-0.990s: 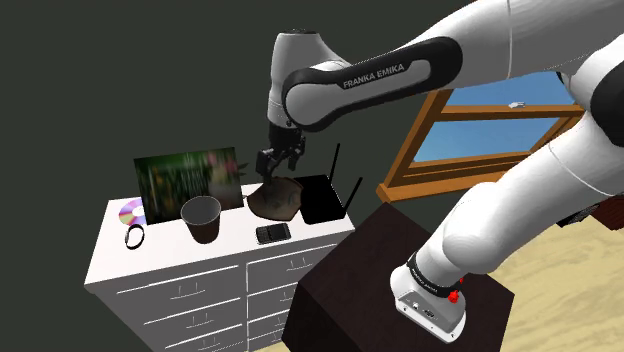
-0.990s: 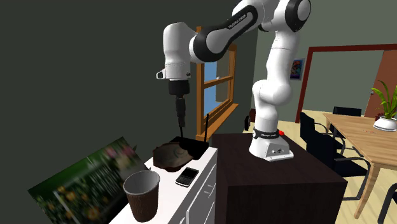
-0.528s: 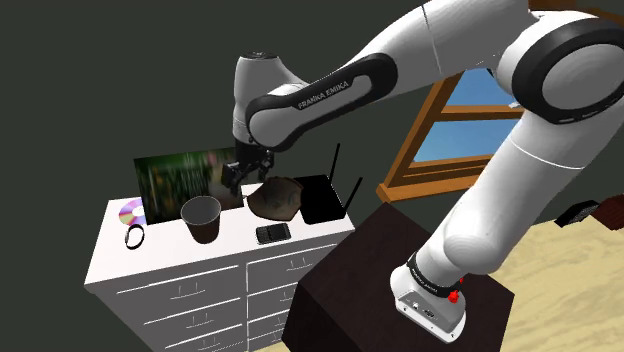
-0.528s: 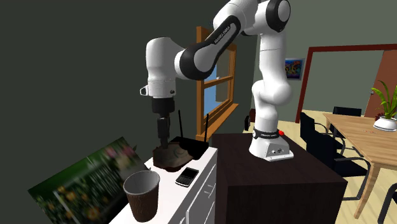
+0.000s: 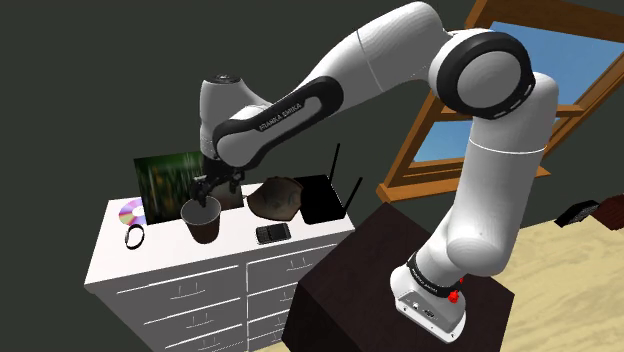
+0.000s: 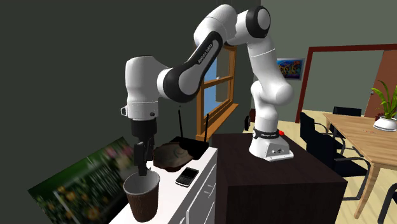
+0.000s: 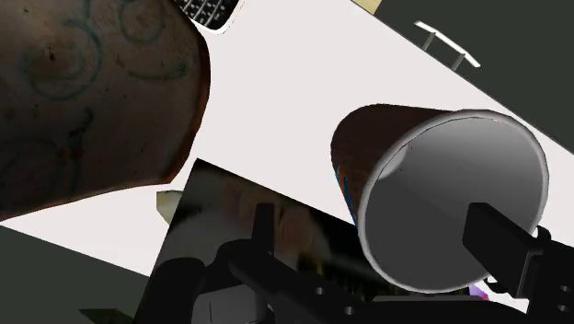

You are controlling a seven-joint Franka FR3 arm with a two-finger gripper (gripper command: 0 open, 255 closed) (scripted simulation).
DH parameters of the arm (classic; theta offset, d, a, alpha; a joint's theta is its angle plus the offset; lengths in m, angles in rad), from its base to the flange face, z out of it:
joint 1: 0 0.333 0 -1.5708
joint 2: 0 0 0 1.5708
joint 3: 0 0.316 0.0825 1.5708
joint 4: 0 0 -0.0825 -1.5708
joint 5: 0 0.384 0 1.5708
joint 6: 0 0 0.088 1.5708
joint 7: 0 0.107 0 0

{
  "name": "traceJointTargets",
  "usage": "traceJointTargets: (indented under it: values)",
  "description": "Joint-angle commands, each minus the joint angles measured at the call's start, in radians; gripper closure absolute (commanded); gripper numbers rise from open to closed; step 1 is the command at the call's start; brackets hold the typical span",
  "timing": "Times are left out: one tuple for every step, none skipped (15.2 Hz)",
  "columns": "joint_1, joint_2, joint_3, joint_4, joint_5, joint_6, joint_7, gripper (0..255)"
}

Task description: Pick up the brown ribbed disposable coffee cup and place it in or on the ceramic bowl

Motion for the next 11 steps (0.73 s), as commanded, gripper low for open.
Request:
traceJointTargets:
  values:
    - [0.01, 0.035, -0.007, 0.021, -0.014, 0.016, 0.011, 0]
    - [0.013, 0.045, -0.009, 0.02, -0.018, 0.026, 0.014, 0]
    - [0.015, 0.055, -0.012, 0.019, -0.022, 0.036, 0.016, 0]
    - [0.018, 0.065, -0.014, 0.019, -0.027, 0.046, 0.019, 0]
    - [0.021, 0.075, -0.017, 0.019, -0.031, 0.056, 0.022, 0]
    - [0.024, 0.085, -0.019, 0.019, -0.035, 0.066, 0.025, 0]
    - [0.026, 0.091, -0.021, 0.019, -0.038, 0.072, 0.026, 0]
    - [0.026, 0.091, -0.021, 0.019, -0.038, 0.072, 0.026, 0]
    - [0.026, 0.091, -0.021, 0.019, -0.038, 0.072, 0.026, 0]
    - [0.026, 0.091, -0.021, 0.019, -0.038, 0.072, 0.026, 0]
    - [0.026, 0.091, -0.021, 0.019, -0.038, 0.072, 0.026, 0]
